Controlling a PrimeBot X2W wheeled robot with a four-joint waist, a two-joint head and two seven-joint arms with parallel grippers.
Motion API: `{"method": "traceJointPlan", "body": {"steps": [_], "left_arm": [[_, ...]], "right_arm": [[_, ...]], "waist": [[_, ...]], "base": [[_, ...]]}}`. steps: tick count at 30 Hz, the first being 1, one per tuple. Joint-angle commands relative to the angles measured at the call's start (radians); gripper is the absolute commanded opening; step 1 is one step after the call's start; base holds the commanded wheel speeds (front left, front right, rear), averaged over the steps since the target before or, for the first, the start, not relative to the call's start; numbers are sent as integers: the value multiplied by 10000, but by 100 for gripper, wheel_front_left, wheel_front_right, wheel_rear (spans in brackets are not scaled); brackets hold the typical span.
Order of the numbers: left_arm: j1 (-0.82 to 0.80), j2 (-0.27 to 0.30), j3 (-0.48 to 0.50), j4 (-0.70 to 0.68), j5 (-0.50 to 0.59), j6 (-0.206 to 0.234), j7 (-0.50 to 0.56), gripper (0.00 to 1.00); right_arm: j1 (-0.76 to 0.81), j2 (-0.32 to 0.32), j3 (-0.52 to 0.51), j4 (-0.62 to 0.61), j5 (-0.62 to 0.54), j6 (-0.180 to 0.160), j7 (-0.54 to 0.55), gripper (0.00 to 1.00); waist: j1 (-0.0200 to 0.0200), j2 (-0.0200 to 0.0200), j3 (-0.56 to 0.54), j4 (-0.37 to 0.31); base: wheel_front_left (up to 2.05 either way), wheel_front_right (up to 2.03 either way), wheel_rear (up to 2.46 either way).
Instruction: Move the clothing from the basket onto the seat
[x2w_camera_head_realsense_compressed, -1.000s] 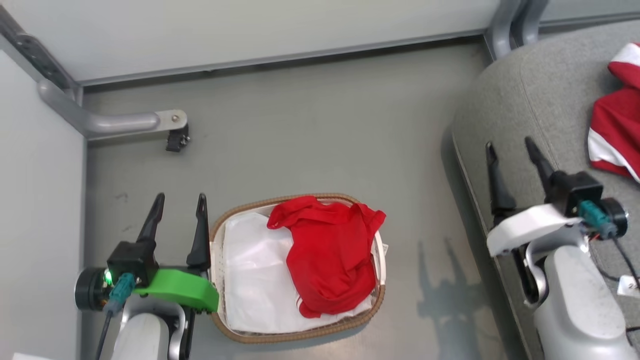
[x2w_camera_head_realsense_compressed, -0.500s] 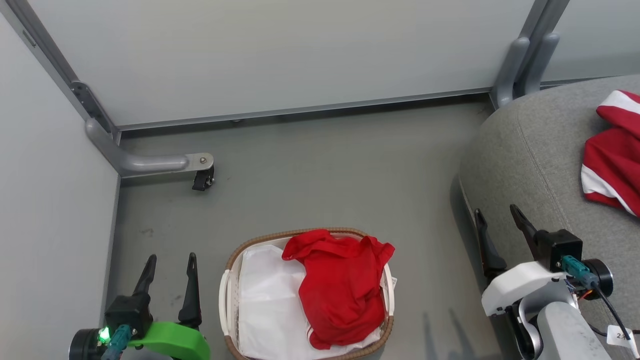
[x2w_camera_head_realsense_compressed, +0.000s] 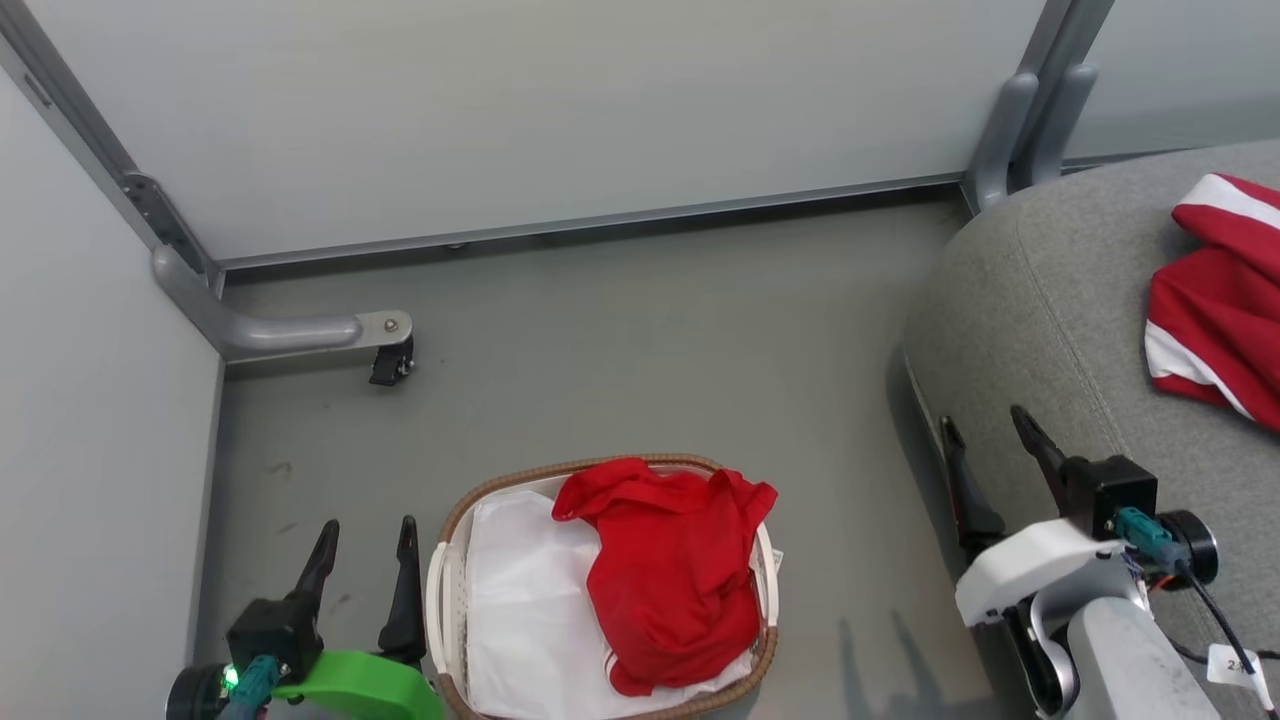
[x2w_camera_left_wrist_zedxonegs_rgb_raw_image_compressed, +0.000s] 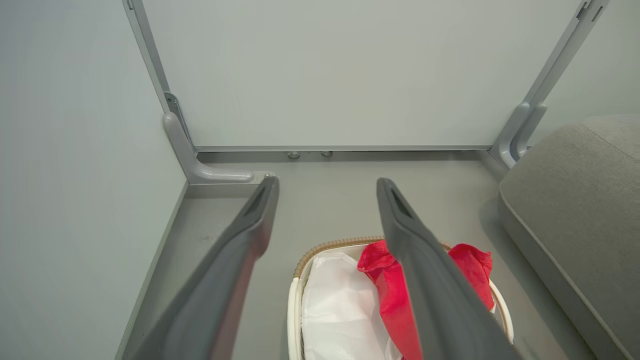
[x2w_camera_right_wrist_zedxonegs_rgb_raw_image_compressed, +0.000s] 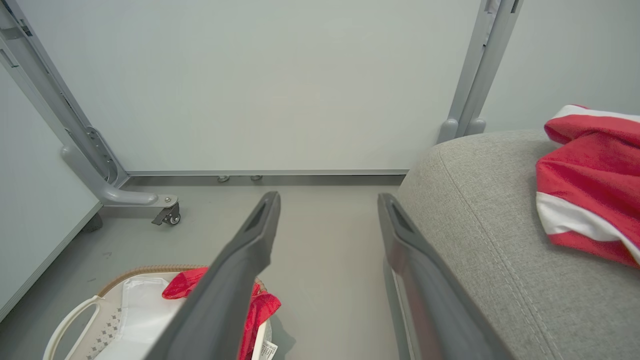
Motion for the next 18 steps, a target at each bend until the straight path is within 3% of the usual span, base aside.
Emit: {"method": "traceJointPlan", "body": {"steps": [1,12,18], "left_arm": [[-353,14,-85,24,-87,-23,5,100],[-2413,25,-1053,1030,-241,-23,5,100],[-3585,462,-1695,1804,-404,-23,5,100]], "right_arm": [[-226,-30,45,-94,32,-10,-3,100],[-1706,-22,657,-829,492,-10,-3,100],[-2280,-17,1092,-1450,898,-10,-4,100]], "waist": [[1,0,437,-194],[1,0,2677,-1172],[1,0,3895,-1795]], "base": [[0,0,0],[0,0,0],[0,0,0]]}}
